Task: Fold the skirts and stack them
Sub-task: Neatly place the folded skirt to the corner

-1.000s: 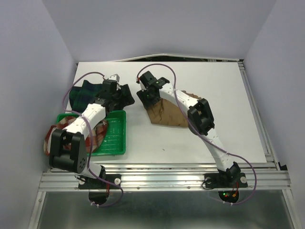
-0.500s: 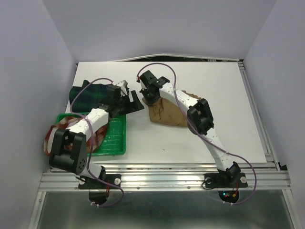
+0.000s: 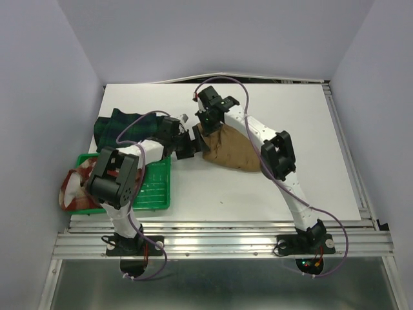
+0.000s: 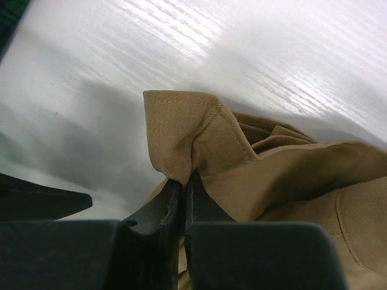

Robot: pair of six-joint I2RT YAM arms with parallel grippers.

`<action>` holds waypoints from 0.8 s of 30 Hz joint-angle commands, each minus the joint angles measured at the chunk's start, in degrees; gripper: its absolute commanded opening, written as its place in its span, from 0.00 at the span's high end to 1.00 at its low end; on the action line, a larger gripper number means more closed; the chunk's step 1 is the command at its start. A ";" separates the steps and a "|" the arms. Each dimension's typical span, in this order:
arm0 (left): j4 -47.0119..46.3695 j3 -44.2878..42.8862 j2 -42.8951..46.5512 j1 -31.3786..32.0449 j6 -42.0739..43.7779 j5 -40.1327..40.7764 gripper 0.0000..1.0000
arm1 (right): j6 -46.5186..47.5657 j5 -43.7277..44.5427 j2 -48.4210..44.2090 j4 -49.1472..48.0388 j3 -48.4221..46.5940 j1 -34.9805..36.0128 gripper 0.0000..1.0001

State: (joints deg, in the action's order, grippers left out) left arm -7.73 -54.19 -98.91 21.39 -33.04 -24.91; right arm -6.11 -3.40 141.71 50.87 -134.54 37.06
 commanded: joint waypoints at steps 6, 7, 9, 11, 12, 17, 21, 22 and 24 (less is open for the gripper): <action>-13.71 -3.46 -7.07 1.73 -6.95 -7.34 0.02 | -2.24 -3.19 -6.18 -1.65 -1.07 -0.50 0.99; -15.81 -3.20 -7.60 1.90 -7.65 -8.48 0.02 | -2.24 -3.19 -6.10 -1.74 -1.07 -1.02 0.99; -18.54 -2.76 -8.40 2.08 -9.14 -9.80 0.02 | -2.33 -3.28 -6.09 -1.65 -1.25 -1.02 0.99; -22.15 -2.50 -9.28 2.43 -10.03 -10.86 0.02 | -2.68 -3.28 -6.36 -1.65 -1.25 -1.02 1.00; -23.20 -2.41 -10.06 2.69 -11.07 -11.21 0.02 | -2.68 -3.37 -6.44 -1.74 -1.08 -1.02 1.00; -35.50 -0.57 -12.88 2.87 -17.49 -15.61 0.02 | -2.68 -3.54 -6.89 -1.74 -0.64 -1.55 0.99; -38.33 -0.65 -15.51 3.05 -19.96 -16.41 0.02 | -2.94 -3.90 -6.97 -1.65 -0.55 -1.55 0.99; -38.42 -0.74 -16.22 3.05 -20.22 -15.45 0.02 | -3.03 -4.07 -7.06 -1.65 -0.55 -1.55 0.99; -38.85 -1.44 -17.45 3.22 -20.66 -15.00 0.02 | -3.38 -4.33 -7.41 -1.65 -0.20 -1.55 0.99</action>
State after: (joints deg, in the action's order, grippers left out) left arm -40.99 -54.98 -114.72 23.59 -50.89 -39.40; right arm -7.77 -5.17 139.41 50.87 -134.47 34.50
